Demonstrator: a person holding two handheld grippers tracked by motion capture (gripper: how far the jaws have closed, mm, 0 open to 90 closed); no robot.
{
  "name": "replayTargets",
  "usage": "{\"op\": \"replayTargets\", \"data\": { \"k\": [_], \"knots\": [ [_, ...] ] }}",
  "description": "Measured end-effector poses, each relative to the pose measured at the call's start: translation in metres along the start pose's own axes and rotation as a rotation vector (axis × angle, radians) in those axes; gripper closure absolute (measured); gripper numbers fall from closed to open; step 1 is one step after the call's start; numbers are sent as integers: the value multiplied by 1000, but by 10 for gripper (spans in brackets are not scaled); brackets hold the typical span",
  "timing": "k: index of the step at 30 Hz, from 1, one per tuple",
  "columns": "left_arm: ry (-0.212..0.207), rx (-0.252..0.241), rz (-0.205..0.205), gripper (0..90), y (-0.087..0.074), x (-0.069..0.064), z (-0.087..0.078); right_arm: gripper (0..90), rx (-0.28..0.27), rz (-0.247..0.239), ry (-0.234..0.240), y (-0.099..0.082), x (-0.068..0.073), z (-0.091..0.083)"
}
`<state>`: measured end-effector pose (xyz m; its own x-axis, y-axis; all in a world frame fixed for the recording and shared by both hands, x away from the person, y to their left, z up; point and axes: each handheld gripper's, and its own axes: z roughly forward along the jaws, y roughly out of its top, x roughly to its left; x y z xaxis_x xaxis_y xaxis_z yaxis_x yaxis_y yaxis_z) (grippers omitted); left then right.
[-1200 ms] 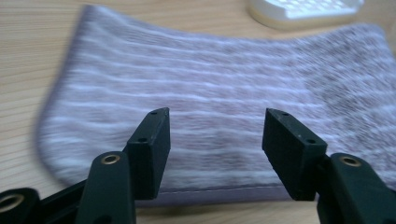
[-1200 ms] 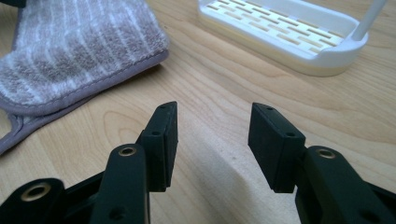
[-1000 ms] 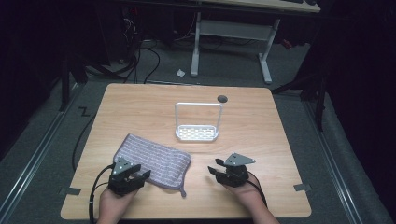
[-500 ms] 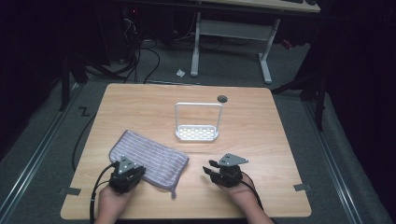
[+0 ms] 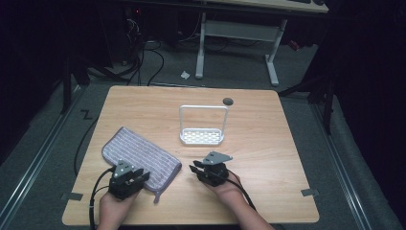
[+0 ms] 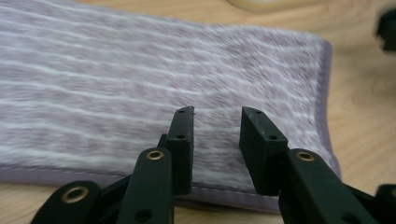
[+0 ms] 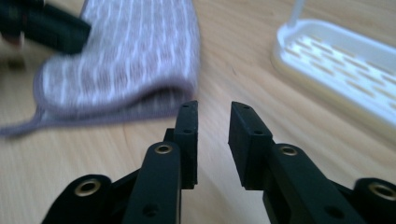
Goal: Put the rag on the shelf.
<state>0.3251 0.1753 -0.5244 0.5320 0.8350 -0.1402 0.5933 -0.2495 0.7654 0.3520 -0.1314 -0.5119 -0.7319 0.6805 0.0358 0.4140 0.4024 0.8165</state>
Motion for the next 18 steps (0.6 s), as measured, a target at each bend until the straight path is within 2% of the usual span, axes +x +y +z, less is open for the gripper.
{"op": "replayTargets", "data": {
  "k": [2, 6, 9, 10, 11, 13, 14, 15, 16, 17, 18],
  "knots": [
    [-7, 15, -10, 664, -2, 0, 3, 765, -9, 9, 10, 12, 4, 12],
    [-6, 29, 0, 676, -3, 1, 6, 811, -1, -4, 34, 39, 14, 41],
    [-8, 31, 9, 675, -4, -1, 7, 832, 42, -26, 27, 47, 18, 61],
    [-8, 31, 9, 674, -4, -1, 7, 832, 42, -26, 27, 47, 18, 61],
    [-26, 35, 5, 673, -5, -3, 6, 848, 88, -38, 19, 44, 19, 72],
    [-36, 35, 8, 673, -6, -5, 6, 855, 132, -46, 20, 34, 19, 74],
    [-56, 41, 23, 673, -6, -9, 5, 857, 141, -47, 21, 28, 19, 72],
    [-56, 41, 23, 673, -6, -9, 5, 857, 131, -41, 26, 24, 18, 67],
    [-98, 51, 37, 673, -6, -16, 6, 856, 126, -35, 30, 17, 17, 59],
    [-98, 51, 37, 674, -6, -16, 6, 855, 124, -32, 31, 13, 17, 52],
    [-146, 59, 53, 672, -7, -27, 7, 853, 118, -31, 32, 4, 18, 41]
  ]
}}
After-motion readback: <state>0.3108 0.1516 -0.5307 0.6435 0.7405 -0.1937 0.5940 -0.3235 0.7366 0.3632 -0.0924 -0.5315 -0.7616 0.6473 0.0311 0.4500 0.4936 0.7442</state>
